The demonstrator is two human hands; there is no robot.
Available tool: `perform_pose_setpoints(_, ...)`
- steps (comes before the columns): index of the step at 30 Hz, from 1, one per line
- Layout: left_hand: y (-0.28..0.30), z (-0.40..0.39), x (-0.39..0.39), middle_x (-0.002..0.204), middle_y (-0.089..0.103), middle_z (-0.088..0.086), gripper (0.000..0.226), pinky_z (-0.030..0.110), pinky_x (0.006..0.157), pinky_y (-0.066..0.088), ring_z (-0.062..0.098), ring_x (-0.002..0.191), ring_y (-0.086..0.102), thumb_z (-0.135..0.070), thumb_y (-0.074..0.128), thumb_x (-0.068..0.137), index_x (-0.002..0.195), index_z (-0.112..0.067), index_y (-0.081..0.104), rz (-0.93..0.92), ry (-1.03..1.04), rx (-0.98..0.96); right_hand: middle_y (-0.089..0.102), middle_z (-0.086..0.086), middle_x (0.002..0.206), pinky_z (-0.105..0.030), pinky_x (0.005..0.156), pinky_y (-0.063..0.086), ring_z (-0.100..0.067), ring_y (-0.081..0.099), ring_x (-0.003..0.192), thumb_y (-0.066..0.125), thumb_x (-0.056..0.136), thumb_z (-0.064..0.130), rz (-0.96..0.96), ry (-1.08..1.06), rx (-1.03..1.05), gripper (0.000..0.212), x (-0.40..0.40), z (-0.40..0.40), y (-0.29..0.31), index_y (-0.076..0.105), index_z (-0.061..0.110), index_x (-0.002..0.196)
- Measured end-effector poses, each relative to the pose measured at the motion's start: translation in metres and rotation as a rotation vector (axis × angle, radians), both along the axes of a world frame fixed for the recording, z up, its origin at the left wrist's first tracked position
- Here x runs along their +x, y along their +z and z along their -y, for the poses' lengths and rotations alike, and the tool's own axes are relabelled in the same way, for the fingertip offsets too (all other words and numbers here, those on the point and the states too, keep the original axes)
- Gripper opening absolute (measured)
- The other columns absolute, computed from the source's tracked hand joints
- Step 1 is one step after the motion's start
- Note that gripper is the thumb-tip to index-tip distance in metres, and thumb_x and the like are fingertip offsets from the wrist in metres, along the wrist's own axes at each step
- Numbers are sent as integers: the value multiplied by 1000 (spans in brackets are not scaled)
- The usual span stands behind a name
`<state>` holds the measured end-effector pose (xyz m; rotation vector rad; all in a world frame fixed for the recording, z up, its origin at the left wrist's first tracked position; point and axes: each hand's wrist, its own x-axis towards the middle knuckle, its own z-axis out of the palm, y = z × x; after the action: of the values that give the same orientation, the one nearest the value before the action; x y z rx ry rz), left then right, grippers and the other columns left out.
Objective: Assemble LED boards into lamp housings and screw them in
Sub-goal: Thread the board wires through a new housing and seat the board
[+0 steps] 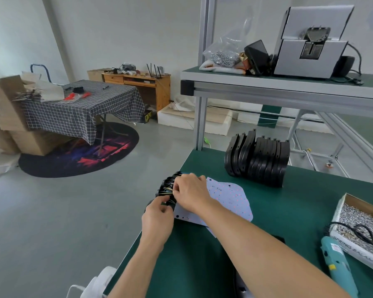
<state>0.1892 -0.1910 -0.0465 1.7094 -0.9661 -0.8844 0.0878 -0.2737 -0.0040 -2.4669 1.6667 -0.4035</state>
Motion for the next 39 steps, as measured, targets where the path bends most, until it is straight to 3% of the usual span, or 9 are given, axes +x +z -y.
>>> perform_pose_setpoints(3, 4, -1, 0, 74, 67, -10, 31, 30, 59, 55, 17, 68, 61, -15, 48, 96, 111, -36, 65, 43, 40, -49, 57, 6, 97, -41, 92, 37, -26, 55, 104, 51, 96, 20, 123, -47, 29, 17, 0, -1, 4, 67, 23, 91)
perform_pose_setpoints(7, 6, 2, 8, 118, 55, -4, 15, 31, 84, 44, 3, 89, 59, -21, 59, 101, 116, -20, 62, 145, 229, -162, 61, -3, 108, -41, 92, 47, -27, 60, 104, 51, 99, 22, 180, -41, 107, 15, -9, 0, 11, 65, 17, 97)
perform_pose_setpoints(12, 10, 15, 21, 124, 64, 2, 26, 43, 99, 52, 27, 108, 63, -21, 55, 102, 123, -17, 69, 220, 62, -70, 55, -3, 113, -47, 100, 45, -27, 61, 100, 51, 103, 23, 360, 44, 132, 10, -5, -10, 29, 54, 21, 94)
perform_pose_setpoints(15, 9, 21, 25, 107, 70, -1, 25, 34, 80, 54, 21, 96, 65, -21, 51, 102, 115, -21, 72, 226, 51, -57, 54, -3, 109, -46, 98, 46, -29, 64, 90, 54, 103, 21, 509, 119, 142, 11, 8, -15, 50, 57, 16, 94)
perform_pose_setpoints(19, 3, 20, 32, 66, 53, -10, 25, 26, 47, 30, 6, 48, 44, -28, 50, 99, 84, -11, 59, 169, 124, -46, 60, -1, 86, -30, 71, 43, -13, 53, 72, 56, 103, 17, 657, 191, 132, 13, 7, -18, 82, 62, 7, 96)
perform_pose_setpoints(28, 76, -1, 32, 121, 76, 9, 69, 35, 84, 47, 24, 106, 69, -62, 35, 105, 117, -5, 72, -868, -25, -265, 51, 13, 61, -20, 48, 35, -8, 41, 48, 59, 104, 20, 893, 335, 192, 11, -60, -74, 123, 60, 20, 93)
perform_pose_setpoints(32, 118, -9, 36, 118, 76, 14, 51, 23, 73, 45, 19, 87, 74, -49, 52, 104, 125, -3, 55, -1355, 60, -282, 56, 12, 71, -18, 53, 38, -6, 45, 58, 63, 96, 36, 997, 375, 128, 8, -99, -115, 145, 65, 30, 91)
perform_pose_setpoints(35, 135, -7, 45, 112, 79, 5, 23, 21, 56, 31, 9, 56, 58, -33, 38, 112, 126, -16, 45, -1327, 93, -307, 63, -1, 84, -28, 71, 51, -14, 58, 75, 64, 94, 39, 1060, 335, 26, 6, -136, -141, 157, 68, 34, 92)
perform_pose_setpoints(39, 140, -1, 48, 99, 79, 6, 30, 17, 44, 31, 7, 52, 49, -21, 36, 113, 140, -12, 44, -1322, 81, -166, 67, -1, 91, -30, 79, 54, -14, 60, 84, 61, 98, 18, 1394, 172, -84, 8, -182, -166, 164, 69, 18, 95)
